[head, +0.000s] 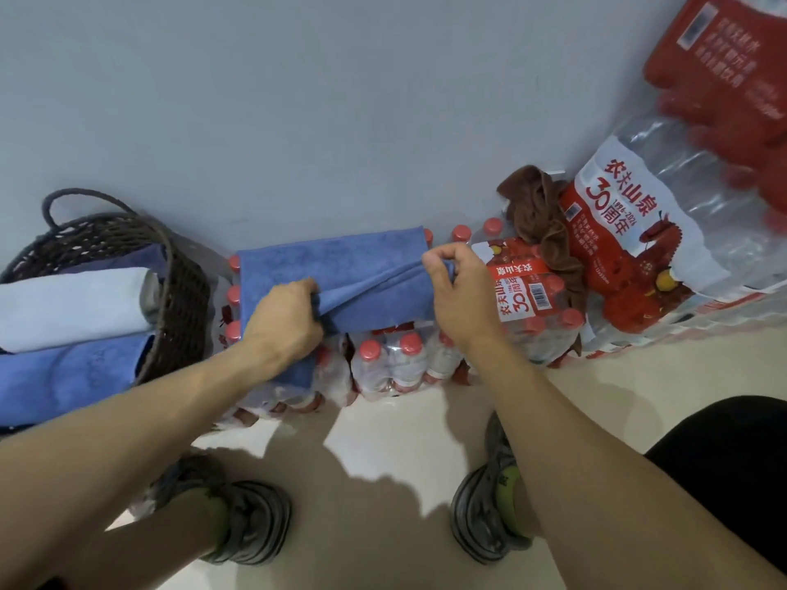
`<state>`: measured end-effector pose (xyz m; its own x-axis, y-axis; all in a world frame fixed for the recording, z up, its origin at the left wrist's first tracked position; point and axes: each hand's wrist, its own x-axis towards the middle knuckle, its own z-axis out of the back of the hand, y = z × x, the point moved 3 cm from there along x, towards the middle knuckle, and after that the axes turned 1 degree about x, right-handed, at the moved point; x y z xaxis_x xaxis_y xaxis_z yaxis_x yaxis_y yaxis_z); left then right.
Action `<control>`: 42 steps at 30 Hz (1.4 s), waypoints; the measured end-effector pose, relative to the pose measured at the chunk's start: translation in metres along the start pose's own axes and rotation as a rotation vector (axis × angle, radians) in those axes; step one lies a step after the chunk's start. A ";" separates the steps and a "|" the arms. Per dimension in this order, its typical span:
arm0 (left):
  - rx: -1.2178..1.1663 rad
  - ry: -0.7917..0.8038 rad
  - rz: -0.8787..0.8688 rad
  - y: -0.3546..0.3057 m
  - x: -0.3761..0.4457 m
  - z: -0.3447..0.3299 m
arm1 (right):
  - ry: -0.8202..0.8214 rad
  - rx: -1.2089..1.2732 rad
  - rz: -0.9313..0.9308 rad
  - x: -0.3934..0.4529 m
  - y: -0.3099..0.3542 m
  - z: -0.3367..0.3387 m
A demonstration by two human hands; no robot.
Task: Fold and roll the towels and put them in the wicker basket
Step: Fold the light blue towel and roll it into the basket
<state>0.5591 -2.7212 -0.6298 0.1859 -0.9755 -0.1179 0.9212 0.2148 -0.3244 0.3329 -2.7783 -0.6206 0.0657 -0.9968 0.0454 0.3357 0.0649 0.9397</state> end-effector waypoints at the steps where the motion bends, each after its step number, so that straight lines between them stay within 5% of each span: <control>1: 0.047 0.033 0.028 0.011 0.002 0.007 | -0.029 0.028 -0.020 0.000 -0.004 -0.002; 5: 0.183 0.188 0.071 0.049 0.005 0.027 | -0.048 0.019 -0.081 0.000 -0.025 -0.001; 9: 0.175 0.543 -0.097 0.063 0.001 0.033 | 0.064 -0.041 -0.126 -0.001 -0.040 0.011; 15: -0.306 0.786 0.160 0.083 -0.004 0.035 | 0.347 -0.080 -0.320 0.004 -0.050 0.026; 20: -0.869 0.409 0.519 0.092 -0.016 0.003 | 0.192 0.155 -0.426 0.009 -0.051 0.012; 23: -0.894 0.194 0.611 0.099 -0.024 -0.019 | 0.258 0.001 -0.501 0.006 -0.062 0.004; 28: -0.727 -0.169 0.453 0.106 -0.027 -0.016 | 0.050 0.043 -0.276 0.027 -0.051 -0.004; 31: -0.631 -0.262 0.443 0.108 -0.026 -0.013 | 0.055 0.123 -0.319 0.037 -0.044 -0.020; 34: -0.571 -0.291 0.415 0.108 -0.022 -0.015 | 0.222 -0.230 -0.334 0.031 -0.052 -0.030; 42: -0.464 -0.330 0.397 0.108 -0.001 -0.010 | 0.012 -0.256 -0.198 0.029 -0.053 -0.035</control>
<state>0.6554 -2.6969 -0.6742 0.6409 -0.7665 -0.0424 0.5345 0.4852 -0.6920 0.3497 -2.8094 -0.6804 -0.0138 -0.9907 -0.1352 0.5685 -0.1190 0.8140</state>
